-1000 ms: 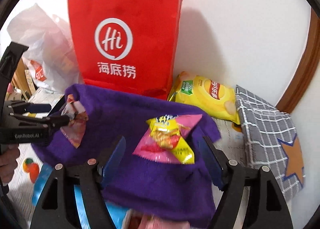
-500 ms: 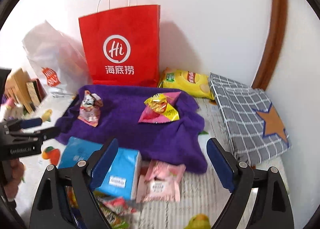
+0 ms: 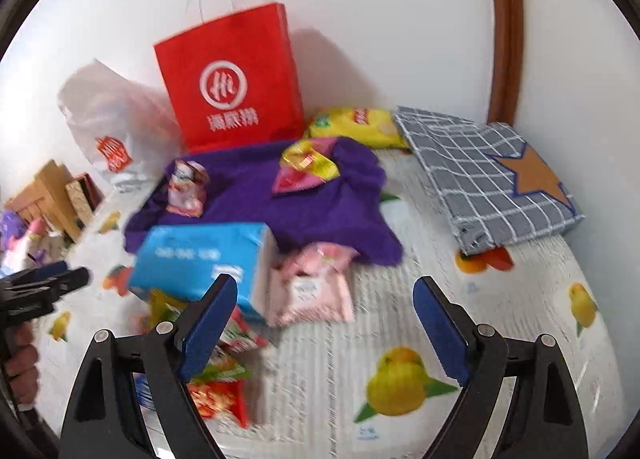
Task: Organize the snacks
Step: 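Move the right tool to the pink peach candy packet and grasp it, then grasp the pink Lotso lollipop packet with the left tool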
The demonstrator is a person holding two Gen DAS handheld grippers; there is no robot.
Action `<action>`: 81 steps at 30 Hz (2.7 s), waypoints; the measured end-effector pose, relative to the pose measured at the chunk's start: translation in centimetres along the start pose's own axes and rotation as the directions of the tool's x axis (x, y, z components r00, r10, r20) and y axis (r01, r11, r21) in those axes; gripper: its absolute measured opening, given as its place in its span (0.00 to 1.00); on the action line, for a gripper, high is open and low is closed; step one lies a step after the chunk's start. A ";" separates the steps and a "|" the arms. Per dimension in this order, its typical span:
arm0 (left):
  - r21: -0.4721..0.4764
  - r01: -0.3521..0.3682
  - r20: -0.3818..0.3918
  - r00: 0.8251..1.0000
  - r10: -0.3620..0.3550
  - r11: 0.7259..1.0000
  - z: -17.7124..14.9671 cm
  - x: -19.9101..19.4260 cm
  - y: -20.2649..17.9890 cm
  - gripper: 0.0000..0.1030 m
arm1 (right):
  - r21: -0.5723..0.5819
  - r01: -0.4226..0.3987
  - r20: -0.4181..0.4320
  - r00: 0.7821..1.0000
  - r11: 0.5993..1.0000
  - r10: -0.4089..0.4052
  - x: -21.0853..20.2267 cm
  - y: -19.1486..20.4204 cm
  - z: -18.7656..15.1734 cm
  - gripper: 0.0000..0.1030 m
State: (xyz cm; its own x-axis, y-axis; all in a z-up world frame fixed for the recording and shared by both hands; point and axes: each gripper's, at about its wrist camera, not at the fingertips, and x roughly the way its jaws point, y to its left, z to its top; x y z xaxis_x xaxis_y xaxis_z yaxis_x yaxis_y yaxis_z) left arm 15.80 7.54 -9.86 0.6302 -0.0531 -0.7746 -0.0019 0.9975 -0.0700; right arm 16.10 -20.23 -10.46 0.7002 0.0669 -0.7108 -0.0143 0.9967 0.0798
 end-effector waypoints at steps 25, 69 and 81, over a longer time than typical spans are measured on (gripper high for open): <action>-0.033 0.034 -0.010 0.999 -0.034 0.999 -0.9 3.6 1.2 0.75 | 0.017 -0.104 -0.103 0.989 0.994 0.105 9.2 -1.1 0.4 0.56; -0.013 0.200 -0.123 0.972 -0.200 0.980 -4.7 3.1 -2.6 0.75 | 0.001 -0.141 0.027 0.990 0.990 0.141 2.0 -1.0 -1.3 0.29; 0.052 0.090 -0.172 0.982 -0.080 0.995 -6.1 4.9 -5.3 0.37 | -0.051 -0.124 0.012 0.992 0.991 0.124 -1.1 -0.6 -5.4 0.29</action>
State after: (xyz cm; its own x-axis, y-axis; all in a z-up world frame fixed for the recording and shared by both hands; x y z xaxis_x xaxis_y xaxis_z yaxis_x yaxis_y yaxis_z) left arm 14.10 1.70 -17.11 0.4852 -0.1395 -0.8632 0.0952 0.9898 -0.1064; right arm 11.52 -20.65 -13.51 0.7016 0.1898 -0.6868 -0.1370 0.9818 0.1314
